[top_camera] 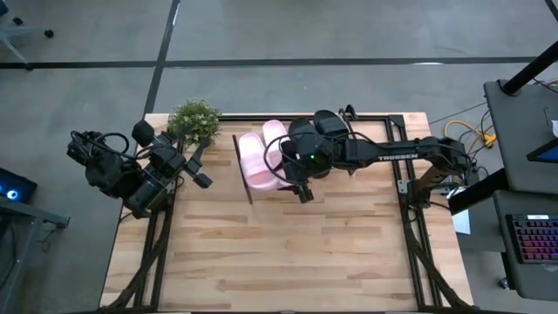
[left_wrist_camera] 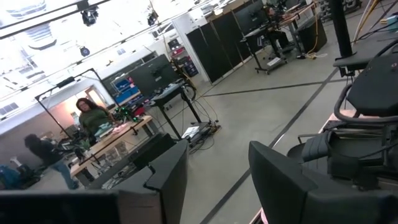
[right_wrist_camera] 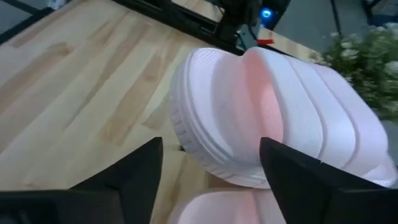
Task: Pick and place slides into the shelf
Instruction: Put the pink slipper on the shelf
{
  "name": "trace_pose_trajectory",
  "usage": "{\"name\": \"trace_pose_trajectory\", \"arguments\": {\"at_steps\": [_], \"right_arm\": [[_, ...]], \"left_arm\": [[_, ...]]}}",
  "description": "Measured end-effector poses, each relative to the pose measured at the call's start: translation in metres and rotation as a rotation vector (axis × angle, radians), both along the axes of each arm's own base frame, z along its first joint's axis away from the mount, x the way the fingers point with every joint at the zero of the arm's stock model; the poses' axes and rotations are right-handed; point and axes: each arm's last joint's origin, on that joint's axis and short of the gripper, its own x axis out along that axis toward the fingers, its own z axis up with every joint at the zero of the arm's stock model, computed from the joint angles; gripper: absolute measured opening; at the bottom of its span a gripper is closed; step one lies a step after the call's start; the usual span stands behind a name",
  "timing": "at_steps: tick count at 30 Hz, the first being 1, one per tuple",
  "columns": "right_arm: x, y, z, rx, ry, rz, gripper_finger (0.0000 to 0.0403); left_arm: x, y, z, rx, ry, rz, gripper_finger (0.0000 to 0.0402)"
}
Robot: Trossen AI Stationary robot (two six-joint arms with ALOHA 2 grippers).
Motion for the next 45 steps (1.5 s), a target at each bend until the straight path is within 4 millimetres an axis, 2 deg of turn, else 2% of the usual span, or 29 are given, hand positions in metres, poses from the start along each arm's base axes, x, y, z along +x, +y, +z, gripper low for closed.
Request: {"name": "trace_pose_trajectory", "arguments": {"at_steps": [3, 8, 18, 23, 28, 31, 36, 41, 45], "right_arm": [[0.0, -0.001, 0.006, -0.013, 0.009, -0.031, 0.0273], [0.001, 0.003, 0.02, 0.074, 0.012, -0.082, 0.029], [0.001, 0.007, 0.035, 0.093, -0.006, -0.083, 0.0292], [-0.002, 0.008, 0.052, 0.147, -0.003, -0.117, 0.0292], [0.001, 0.006, 0.046, 0.239, 0.027, -0.181, 0.0282], [0.006, 0.011, 0.044, 0.311, 0.019, -0.209, 0.0266], [0.011, 0.027, 0.049, 0.254, -0.067, -0.228, 0.0219], [0.011, 0.024, 0.043, 0.174, -0.046, -0.389, 0.0151], [0.01, 0.024, 0.042, 0.18, -0.036, -0.404, 0.0083]], "left_arm": [[0.0, 0.0, 0.0, 0.0, 0.0, 0.0, 0.0154], [0.0, 0.0, 0.0, 0.0, 0.0, 0.0, 0.0154], [0.0, 0.0, 0.0, 0.001, 0.001, 0.0, 0.0154], [0.0, 0.0, 0.0, 0.001, 0.001, 0.0, 0.0154], [0.0, 0.0, 0.0, 0.001, 0.001, 0.0, 0.0154], [0.0, 0.0, 0.0, 0.002, 0.002, 0.0, 0.0154], [0.0, 0.0, -0.001, 0.007, 0.01, 0.0, 0.0154], [0.001, 0.0, -0.001, 0.008, 0.011, 0.0, 0.0154], [0.001, 0.0, -0.001, 0.008, 0.011, 0.0, 0.0154]]}}
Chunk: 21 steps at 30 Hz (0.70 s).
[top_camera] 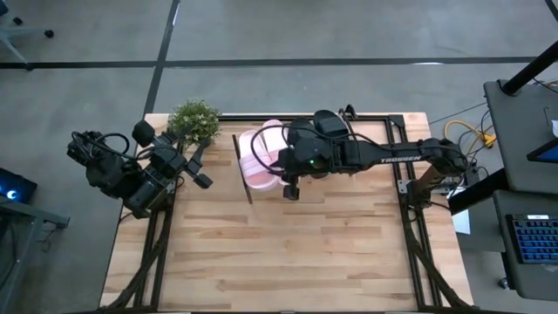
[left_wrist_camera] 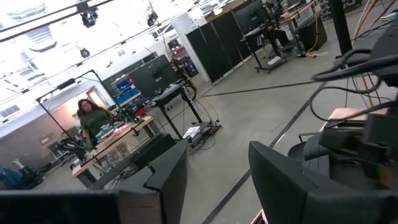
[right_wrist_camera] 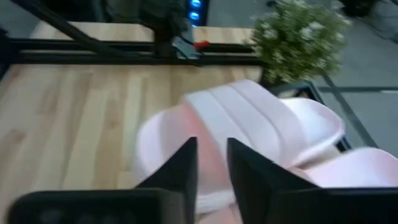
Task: Pick and place slides into the shelf
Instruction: Put the pink slipper on the shelf
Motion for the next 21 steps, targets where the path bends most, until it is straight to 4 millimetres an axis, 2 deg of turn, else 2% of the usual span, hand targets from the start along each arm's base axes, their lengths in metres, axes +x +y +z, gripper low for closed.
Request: {"name": "trace_pose_trajectory", "arguments": {"at_steps": [5, 15, 21], "right_arm": [[0.001, 0.014, 0.002, 0.029, -0.027, 0.069, 0.0016], [0.016, 0.016, -0.023, 0.026, 0.041, 0.05, 0.0011], [0.016, 0.016, -0.025, 0.036, 0.047, 0.044, 0.001]], "left_arm": [[0.0, 0.0, 0.0, 0.002, 0.003, 0.0, 0.0154], [-0.001, 0.001, 0.0, 0.017, 0.024, 0.0, 0.0154], [-0.002, 0.001, 0.0, 0.016, 0.022, 0.0, 0.0154]]}}
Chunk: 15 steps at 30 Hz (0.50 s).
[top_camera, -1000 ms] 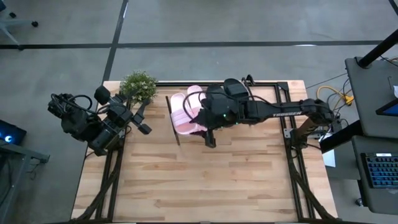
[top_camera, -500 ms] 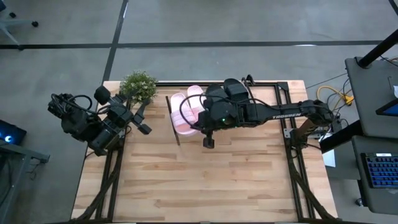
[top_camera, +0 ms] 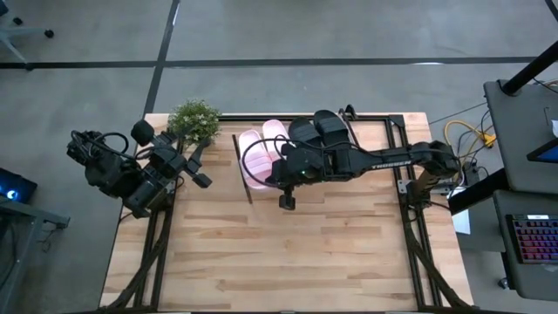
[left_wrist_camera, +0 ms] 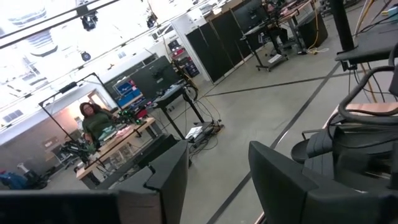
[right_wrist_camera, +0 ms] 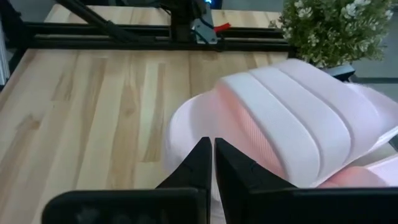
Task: Pick and place slides into the shelf
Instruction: Put the pink slipper on the shelf
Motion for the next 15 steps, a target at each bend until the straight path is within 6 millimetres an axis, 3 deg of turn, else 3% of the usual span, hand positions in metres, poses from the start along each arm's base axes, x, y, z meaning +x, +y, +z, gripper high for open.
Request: {"name": "trace_pose_trajectory", "arguments": {"at_steps": [15], "right_arm": [[-0.003, 0.001, -0.024, 0.061, 0.049, -0.013, 0.0009]], "left_arm": [[-0.002, 0.001, 0.001, -0.004, -0.006, 0.0, 0.0154]]}}
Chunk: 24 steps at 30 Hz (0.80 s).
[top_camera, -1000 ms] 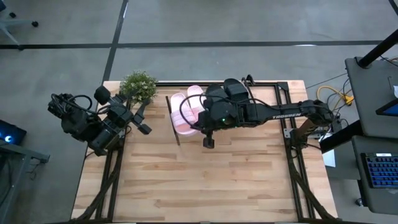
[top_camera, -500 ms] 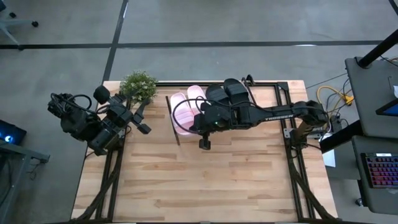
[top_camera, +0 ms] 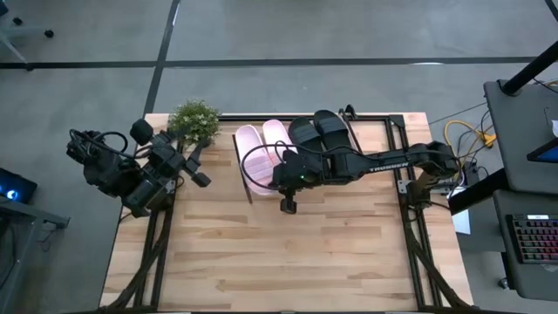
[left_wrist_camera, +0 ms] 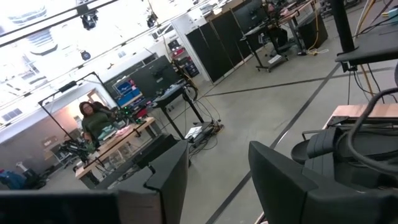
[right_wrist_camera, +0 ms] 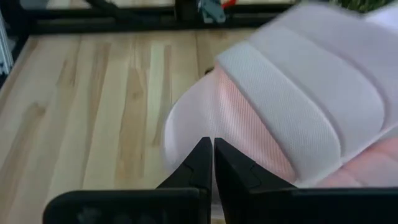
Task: Pick and place slides into the shelf
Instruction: Put the pink slipper on the shelf, then adjust the right pink slipper on the shelf
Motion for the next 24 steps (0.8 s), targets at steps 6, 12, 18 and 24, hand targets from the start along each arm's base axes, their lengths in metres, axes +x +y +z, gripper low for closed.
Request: {"name": "trace_pose_trajectory", "arguments": {"at_steps": [6, 12, 18, 24], "right_arm": [[0.004, 0.0, 0.007, 0.014, -0.081, -0.008, 0.0008], [0.008, 0.0, 0.013, 0.028, -0.161, -0.013, 0.0008], [0.004, 0.0, 0.013, 0.041, -0.123, -0.024, 0.0008], [-0.021, -0.008, 0.039, -0.048, -0.116, -0.06, 0.0008]], "left_arm": [[0.0, 0.0, 0.0, -0.002, -0.003, 0.0, 0.0154], [0.0, 0.0, 0.0, -0.003, -0.004, 0.0, 0.0154], [0.0, 0.0, 0.0, -0.003, -0.004, 0.0, 0.0154], [0.0, 0.0, 0.0, -0.002, -0.003, 0.0, 0.0154]]}}
